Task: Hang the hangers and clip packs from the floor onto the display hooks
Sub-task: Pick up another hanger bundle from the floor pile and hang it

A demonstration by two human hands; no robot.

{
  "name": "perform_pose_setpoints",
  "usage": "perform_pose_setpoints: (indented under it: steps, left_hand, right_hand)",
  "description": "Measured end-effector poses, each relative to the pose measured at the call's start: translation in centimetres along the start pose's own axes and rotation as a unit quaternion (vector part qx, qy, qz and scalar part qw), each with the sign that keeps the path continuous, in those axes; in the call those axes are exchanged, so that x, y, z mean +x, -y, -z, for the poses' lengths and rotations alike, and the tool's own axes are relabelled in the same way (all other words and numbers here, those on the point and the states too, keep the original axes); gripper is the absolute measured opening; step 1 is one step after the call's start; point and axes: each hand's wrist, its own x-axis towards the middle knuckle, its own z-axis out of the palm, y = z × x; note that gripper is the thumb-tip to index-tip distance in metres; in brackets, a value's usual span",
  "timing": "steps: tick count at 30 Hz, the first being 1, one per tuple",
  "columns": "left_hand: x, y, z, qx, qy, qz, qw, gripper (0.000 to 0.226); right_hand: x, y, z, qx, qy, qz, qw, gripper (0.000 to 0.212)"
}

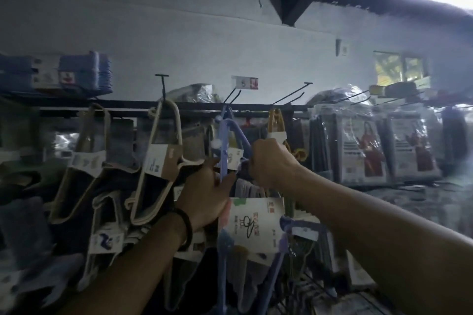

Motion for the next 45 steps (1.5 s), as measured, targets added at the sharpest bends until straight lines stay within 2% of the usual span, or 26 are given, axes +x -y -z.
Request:
perform_pose_setpoints:
  steps: [3,5,8,13,17,19,23,28,31,34,41,45]
  left_hand:
    - [0.7,2.0,-1.2,0.025,-0.008,-0.017,1.000,0.062]
    - [1.2,3.4,-1.8,0.098,-0.017,-0.073,0.992,0.069]
    - [2.9,5.3,-2.2,0.168,0.010,-0.158,0.973,0.075]
    - [7.5,7.8,-2.6,0.229,0.013,-0.152,0.962,0.086]
    - [11.5,9.8,-2.4,0.271,0.009,-0.170,0.947,0.117]
    - [13.0,10.1,-2.5,0.299,-0.002,-0.177,0.938,0.123]
    - [15.7,9.8,-3.0,0.297,-0.017,-0.200,0.934,0.119]
    - [18.7,10.0,-4.0,0.293,-0.048,-0.220,0.929,0.122]
    - [19.9,9.3,-5.0,0.302,-0.079,-0.222,0.924,0.115]
    - [20.9,8.7,-5.9,0.331,-0.101,-0.222,0.912,0.102]
    - [23.1,10.3,-8.0,0.411,-0.079,-0.163,0.893,0.094]
    - [23.9,12.2,-9.3,0.498,-0.059,-0.104,0.859,0.086]
  right_hand:
    - [3.1,-1.9,-0.7,0.007,0.024,0.009,1.000,0.012]
    - [5.4,-2.6,-1.2,-0.015,0.028,0.016,0.999,0.013]
    - [8.9,-2.7,-1.5,-0.051,0.038,0.022,0.998,0.019]
    - [15.2,-2.2,-2.0,-0.056,0.050,-0.008,0.997,0.010]
    - [19.1,-1.8,-3.4,0.022,0.033,-0.013,0.999,0.026]
    - [21.1,-1.9,-4.1,0.036,0.035,-0.014,0.999,0.017]
    - [23.3,-3.0,-4.7,0.057,-0.030,-0.024,0.998,0.012]
    - [23.4,-4.9,-5.0,0.035,-0.184,-0.001,0.982,0.006]
    - [24.0,-5.7,-5.3,0.057,-0.221,0.004,0.974,0.007]
    - [24.4,-6.5,-6.8,0.072,-0.207,0.003,0.976,0.015]
    - [27.8,-7.4,-11.1,0.129,-0.146,0.006,0.981,0.021]
    - [29.8,-6.7,-14.3,0.133,-0.092,0.013,0.987,0.027]
